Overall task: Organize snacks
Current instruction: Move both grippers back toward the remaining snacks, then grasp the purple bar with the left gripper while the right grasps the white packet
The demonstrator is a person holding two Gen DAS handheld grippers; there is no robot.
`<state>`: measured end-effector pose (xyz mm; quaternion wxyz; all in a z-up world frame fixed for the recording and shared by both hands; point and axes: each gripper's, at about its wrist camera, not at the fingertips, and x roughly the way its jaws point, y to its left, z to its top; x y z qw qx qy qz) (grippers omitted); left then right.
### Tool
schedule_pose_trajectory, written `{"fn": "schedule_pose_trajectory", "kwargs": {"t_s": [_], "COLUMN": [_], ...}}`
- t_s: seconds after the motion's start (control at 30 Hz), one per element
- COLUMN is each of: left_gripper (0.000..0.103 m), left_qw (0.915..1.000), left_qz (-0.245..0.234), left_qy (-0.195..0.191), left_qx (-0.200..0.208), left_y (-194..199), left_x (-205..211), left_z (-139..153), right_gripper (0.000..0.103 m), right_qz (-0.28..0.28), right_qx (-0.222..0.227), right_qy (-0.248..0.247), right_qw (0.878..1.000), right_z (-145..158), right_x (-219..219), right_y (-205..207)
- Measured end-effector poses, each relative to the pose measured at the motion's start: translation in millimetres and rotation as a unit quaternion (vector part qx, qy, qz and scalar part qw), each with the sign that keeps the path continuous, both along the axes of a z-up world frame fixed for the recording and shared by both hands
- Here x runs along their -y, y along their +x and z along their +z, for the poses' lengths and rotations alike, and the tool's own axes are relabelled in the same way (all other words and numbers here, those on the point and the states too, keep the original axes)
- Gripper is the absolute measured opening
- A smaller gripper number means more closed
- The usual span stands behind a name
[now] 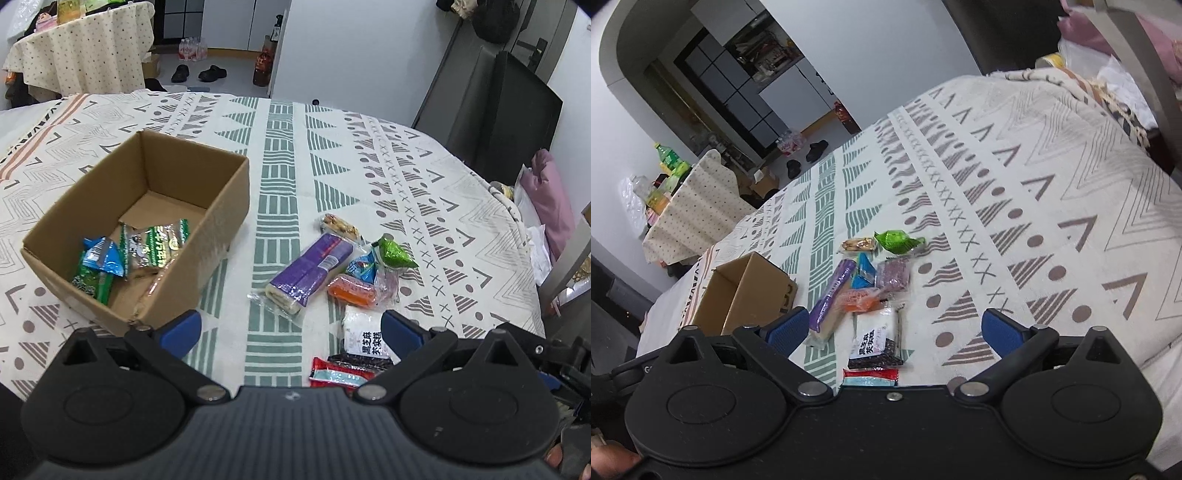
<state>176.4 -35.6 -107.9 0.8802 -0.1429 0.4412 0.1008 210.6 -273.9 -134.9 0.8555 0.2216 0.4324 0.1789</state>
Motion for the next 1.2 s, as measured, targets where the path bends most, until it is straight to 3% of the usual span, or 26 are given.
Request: {"fn": "schedule_pose_trajectory", "kwargs": {"t_s": [0.43,0.57,0.9,1.0,1.07,1.13,1.2], "left_gripper": [0.100,0.093,0.083,0.082,0.081,0.081,0.081], "left_qw": [0.9996,0.9992,0.9972,0.9969,0.9967,0.9960,0.9954], "left_qz": [-0.027,-0.040,-0.070,-0.074,-0.076,-0.081,-0.087], "left_qy": [-0.004,-0.001,-0.021,-0.024,-0.026,-0.035,-0.036], "left_qx": [-0.011,-0.009,-0.014,-0.016,-0.017,-0.018,-0.018], "left_y": [40,54,75,79,82,84,86], "left_x": [5,2,-7,-12,-16,-19,-20], "left_z": [-36,-45,-69,-74,-76,-79,-81], "right_gripper": [0.076,0.069,0.067,0.058,0.038,0.029,0.026], "right_qz": [0.010,0.019,0.036,0.036,0.040,0.043,0.040], "right_qx": [-0.059,-0.078,-0.105,-0.116,-0.124,-0.126,-0.120], "right_qy": [0.034,0.036,0.009,0.001,-0.003,-0.012,-0.014], "right_qw": [0.998,0.996,0.994,0.993,0.991,0.991,0.992], "right_z": [-30,-40,-62,-69,-73,-76,-74], "right_x": [-8,-22,-59,-66,-71,-74,-73], "right_y": [20,30,52,56,58,57,56]}}
